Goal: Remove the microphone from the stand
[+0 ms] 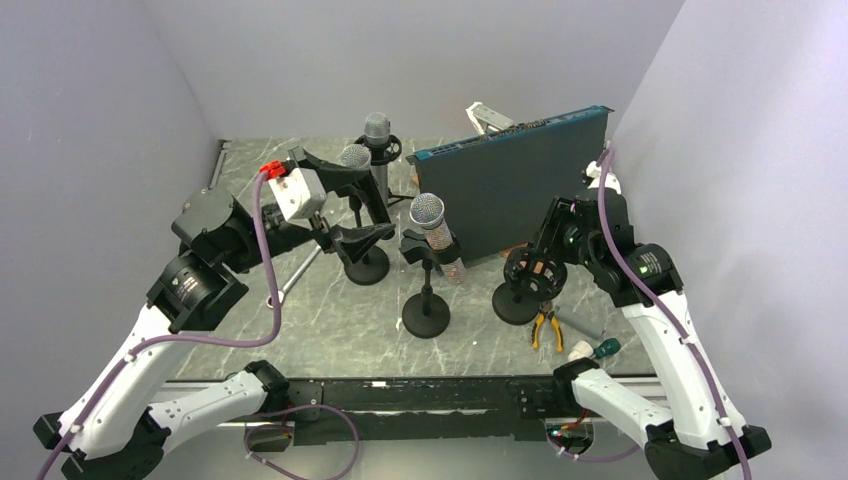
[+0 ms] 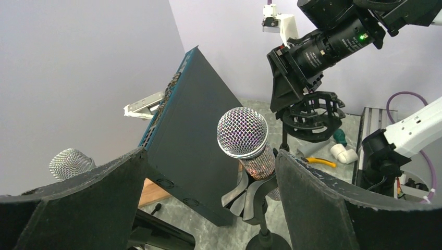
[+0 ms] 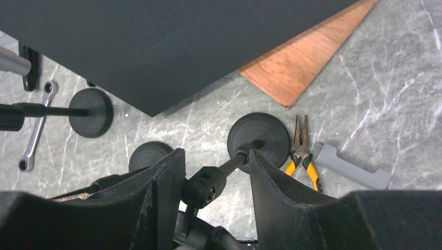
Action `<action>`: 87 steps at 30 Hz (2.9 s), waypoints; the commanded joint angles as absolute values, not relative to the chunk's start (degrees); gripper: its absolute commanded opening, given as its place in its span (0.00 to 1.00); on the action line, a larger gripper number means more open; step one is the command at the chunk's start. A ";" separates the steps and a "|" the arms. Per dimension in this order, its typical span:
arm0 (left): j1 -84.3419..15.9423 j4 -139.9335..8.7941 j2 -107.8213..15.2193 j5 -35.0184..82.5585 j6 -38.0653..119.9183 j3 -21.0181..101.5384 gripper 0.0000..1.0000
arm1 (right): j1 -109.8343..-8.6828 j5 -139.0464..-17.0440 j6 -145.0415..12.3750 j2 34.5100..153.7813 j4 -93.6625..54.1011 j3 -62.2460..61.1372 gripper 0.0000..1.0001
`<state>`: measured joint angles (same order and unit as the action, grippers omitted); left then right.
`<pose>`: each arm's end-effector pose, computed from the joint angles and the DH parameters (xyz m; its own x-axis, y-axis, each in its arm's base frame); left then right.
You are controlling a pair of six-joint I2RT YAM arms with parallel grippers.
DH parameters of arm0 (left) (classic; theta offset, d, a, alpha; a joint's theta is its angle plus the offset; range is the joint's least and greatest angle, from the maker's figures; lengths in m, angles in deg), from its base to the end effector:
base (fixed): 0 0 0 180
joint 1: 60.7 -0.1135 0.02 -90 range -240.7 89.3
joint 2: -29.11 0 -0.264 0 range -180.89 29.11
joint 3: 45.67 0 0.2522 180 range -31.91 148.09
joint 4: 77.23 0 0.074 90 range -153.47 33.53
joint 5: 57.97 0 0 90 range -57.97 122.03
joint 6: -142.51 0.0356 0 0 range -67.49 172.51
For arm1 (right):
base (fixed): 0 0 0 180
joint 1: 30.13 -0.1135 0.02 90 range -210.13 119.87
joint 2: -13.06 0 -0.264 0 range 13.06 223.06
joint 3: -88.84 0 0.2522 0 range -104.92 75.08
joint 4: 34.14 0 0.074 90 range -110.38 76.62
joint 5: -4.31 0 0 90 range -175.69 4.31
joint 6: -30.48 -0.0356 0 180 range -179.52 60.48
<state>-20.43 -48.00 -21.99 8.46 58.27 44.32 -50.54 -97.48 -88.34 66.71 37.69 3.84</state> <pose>0.1096 -0.1115 0.4952 0.2170 -0.0633 -0.9741 0.8759 0.4532 0.1657 0.1541 0.0496 0.3867 -0.6274 0.2700 -0.7304 0.1218 0.9604 0.2505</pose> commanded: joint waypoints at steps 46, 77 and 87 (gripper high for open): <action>-14.48 -51.09 -22.64 13.79 58.66 40.30 0.98 | -46.82 -94.22 -79.95 72.57 33.07 2.39 1.00; -13.87 -65.97 -12.37 25.02 38.78 15.52 0.99 | -78.55 -79.70 -70.11 73.64 10.49 -6.52 0.87; -13.86 -66.09 -15.84 21.29 40.00 16.86 0.99 | -82.47 -88.12 -67.10 75.13 7.55 -4.60 0.60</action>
<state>-14.05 -63.41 -13.26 24.09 39.51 15.31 -82.10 -83.10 -69.45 76.07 11.66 -4.62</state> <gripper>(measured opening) 0.994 0.673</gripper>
